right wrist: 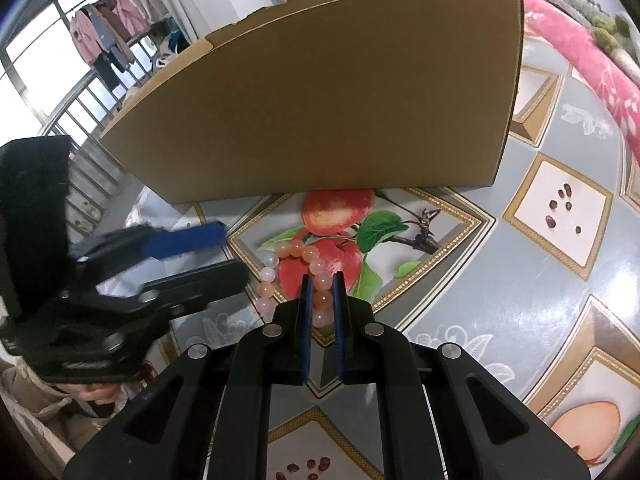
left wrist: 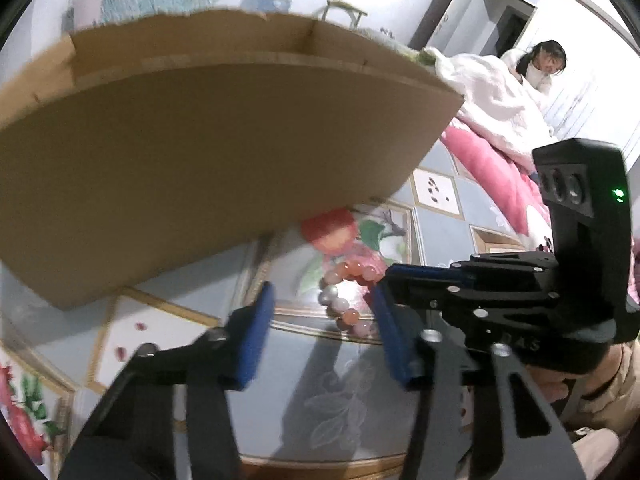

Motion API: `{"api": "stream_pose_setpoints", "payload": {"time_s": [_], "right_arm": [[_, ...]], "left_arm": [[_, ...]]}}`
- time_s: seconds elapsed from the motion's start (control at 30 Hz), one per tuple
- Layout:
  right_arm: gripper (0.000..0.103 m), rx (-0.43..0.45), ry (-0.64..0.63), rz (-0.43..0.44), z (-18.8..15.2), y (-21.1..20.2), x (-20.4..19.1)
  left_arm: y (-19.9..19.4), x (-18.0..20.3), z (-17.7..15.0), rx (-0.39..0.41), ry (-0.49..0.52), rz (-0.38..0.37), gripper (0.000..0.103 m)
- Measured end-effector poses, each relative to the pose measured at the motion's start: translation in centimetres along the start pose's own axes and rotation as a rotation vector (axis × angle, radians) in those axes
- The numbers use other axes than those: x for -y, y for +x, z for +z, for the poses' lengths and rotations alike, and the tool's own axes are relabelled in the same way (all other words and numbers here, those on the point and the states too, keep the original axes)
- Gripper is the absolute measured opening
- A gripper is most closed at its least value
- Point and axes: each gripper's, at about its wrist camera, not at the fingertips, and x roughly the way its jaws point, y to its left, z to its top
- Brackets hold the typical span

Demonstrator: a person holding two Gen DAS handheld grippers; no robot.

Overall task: Organize jewelry
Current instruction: 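Lift the pink bracelet with the right tool and carry it over the box, then open the right tool to drop the pink bracelet into the box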

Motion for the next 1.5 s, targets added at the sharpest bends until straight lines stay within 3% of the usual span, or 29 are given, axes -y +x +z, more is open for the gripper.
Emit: {"api": "stream_pose_setpoints", "payload": {"time_s": [0.4,0.6,0.73,0.87,1.0,1.1,1.17,1.3,1.37,1.5], "right_arm": [[0.007,0.023,0.000,0.044,-0.5,-0.9,1.8],[0.007,0.045,-0.009,0.023,-0.9,-2.2,2.1],[0.007,0.091,-0.058,-0.004,-0.7,-4.6,0.7],[0.007,0.195,-0.133,-0.009,0.7,-9.0,-1.4],[0.007,0.360,-0.211,0.002,3.2,-13.1,-4.1],[0.007,0.383,-0.253,0.024,6.4,-12.7,-4.6],[0.007,0.326,-0.264,0.031,9.0,-10.7,-4.2],[0.007,0.072,-0.204,0.081,13.6,-4.6,-1.9],[0.007,-0.050,-0.191,0.088,14.7,-1.8,-1.4],[0.007,-0.201,-0.213,0.046,15.1,1.6,-1.4]], "left_arm": [[1.7,2.3,0.0,-0.049,0.076,-0.005,0.010],[1.0,2.8,-0.2,-0.033,0.103,-0.014,0.009],[-1.4,3.6,0.5,0.011,0.121,-0.028,0.009],[-6.3,4.2,2.2,0.113,0.119,-0.067,0.009],[-11.9,4.9,5.3,0.261,0.135,-0.080,0.009],[-13.1,4.3,8.1,0.306,0.130,-0.067,0.009],[-12.3,3.7,9.7,0.289,0.129,-0.019,0.009],[-7.2,-0.2,13.0,0.114,0.029,0.020,0.009],[-4.8,-1.7,13.6,0.040,-0.009,0.039,0.009],[-1.6,-4.8,13.7,-0.082,-0.117,0.021,0.009]]}}
